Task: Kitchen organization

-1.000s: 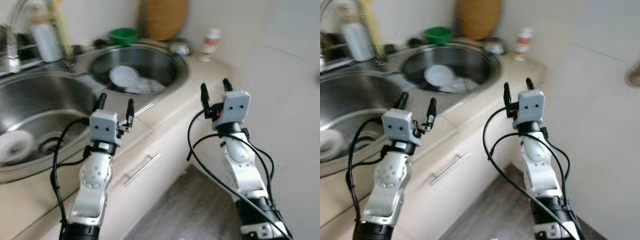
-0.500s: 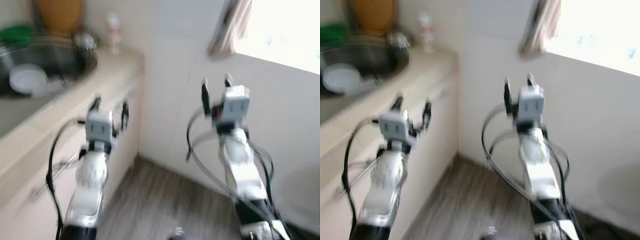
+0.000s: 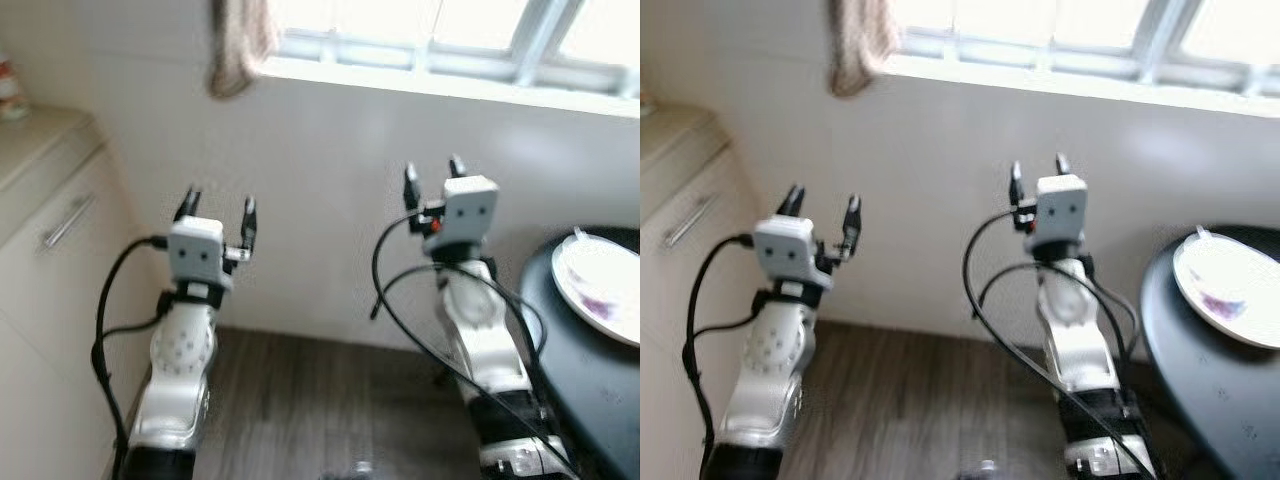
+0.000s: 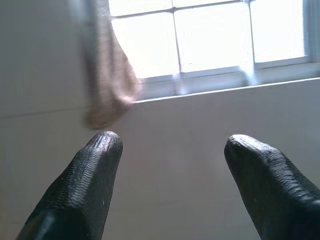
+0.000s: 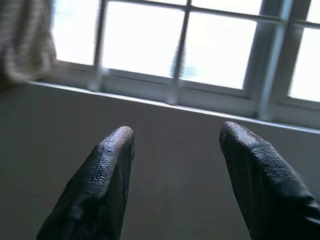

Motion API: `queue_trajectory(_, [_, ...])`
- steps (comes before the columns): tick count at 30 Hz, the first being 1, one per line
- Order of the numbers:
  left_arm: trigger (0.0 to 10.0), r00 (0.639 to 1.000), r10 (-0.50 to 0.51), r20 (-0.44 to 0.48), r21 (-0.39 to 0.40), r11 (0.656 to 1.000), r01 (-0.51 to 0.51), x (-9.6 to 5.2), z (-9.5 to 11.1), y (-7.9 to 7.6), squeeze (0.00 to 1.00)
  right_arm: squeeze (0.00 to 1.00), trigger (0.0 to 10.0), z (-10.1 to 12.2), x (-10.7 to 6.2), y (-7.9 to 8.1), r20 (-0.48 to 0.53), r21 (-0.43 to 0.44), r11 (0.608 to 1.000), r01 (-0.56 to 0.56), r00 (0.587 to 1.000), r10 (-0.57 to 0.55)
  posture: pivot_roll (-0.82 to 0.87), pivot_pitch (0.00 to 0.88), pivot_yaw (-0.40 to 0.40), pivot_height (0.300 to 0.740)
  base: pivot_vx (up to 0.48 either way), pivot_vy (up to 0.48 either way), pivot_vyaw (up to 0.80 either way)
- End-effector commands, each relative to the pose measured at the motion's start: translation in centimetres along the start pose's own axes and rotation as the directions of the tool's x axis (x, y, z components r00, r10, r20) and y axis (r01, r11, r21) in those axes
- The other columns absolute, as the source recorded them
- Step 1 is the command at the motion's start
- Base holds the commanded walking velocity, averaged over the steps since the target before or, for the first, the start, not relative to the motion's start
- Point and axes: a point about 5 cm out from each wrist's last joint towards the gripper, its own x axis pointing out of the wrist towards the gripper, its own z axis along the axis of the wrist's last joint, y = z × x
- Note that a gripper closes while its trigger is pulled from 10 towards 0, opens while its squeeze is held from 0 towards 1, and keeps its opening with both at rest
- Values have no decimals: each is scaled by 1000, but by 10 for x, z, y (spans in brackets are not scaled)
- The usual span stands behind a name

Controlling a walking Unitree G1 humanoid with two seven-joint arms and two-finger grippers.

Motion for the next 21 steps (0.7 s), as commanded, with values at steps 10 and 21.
queue_trajectory(10, [10000,999,-35,-20,-6,999,35,0,-2,-8,0,0,10000,-7,-2,-7,-36,-45,999,22,999,-24,46,1,-45,740,0,-209,-640])
queue_trajectory(21, [10000,999,-24,-22,-17,1000,23,-1,-3,-8,0,0,10000,-13,-2,-4,-70,-76,997,5,997,-11,46,0,-46,740,0,-228,0])
